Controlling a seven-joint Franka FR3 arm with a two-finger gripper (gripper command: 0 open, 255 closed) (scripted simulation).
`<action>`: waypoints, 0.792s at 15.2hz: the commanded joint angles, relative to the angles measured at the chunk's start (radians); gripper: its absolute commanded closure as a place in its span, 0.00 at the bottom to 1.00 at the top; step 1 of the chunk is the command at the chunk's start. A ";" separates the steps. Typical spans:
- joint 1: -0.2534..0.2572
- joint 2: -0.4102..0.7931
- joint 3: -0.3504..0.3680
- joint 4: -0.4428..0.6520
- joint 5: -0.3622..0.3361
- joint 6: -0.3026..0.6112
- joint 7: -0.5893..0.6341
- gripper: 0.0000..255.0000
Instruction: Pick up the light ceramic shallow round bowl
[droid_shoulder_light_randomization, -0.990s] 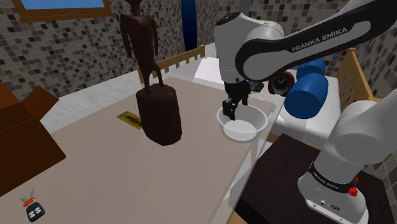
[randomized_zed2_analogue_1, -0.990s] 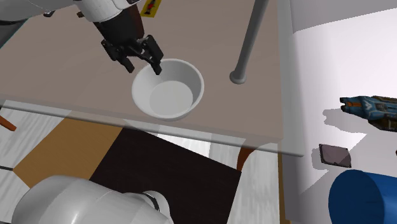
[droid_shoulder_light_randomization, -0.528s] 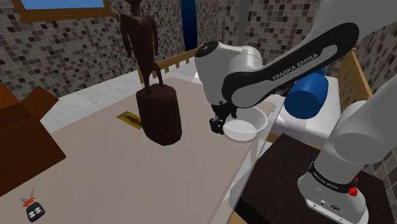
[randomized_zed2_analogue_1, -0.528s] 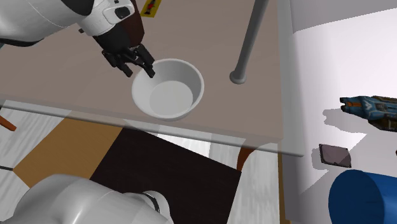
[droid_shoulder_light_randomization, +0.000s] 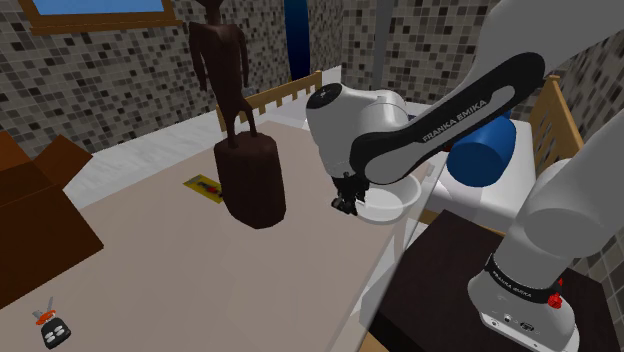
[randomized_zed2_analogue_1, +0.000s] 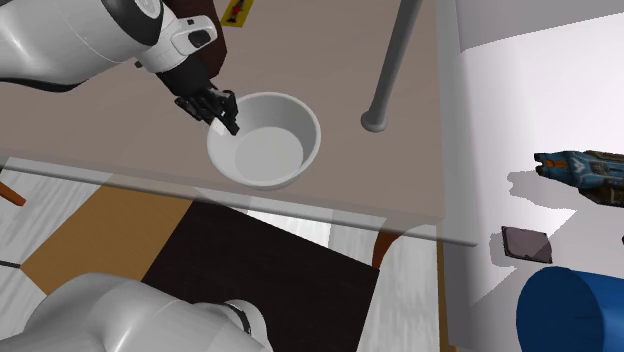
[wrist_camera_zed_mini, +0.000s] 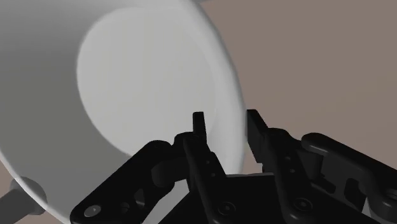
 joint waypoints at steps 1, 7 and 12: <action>0.000 0.002 0.000 0.000 -0.001 0.002 0.001 1.00; 0.000 0.001 0.000 -0.001 -0.001 0.002 0.000 1.00; 0.008 -0.039 -0.010 0.024 0.022 -0.055 -0.028 1.00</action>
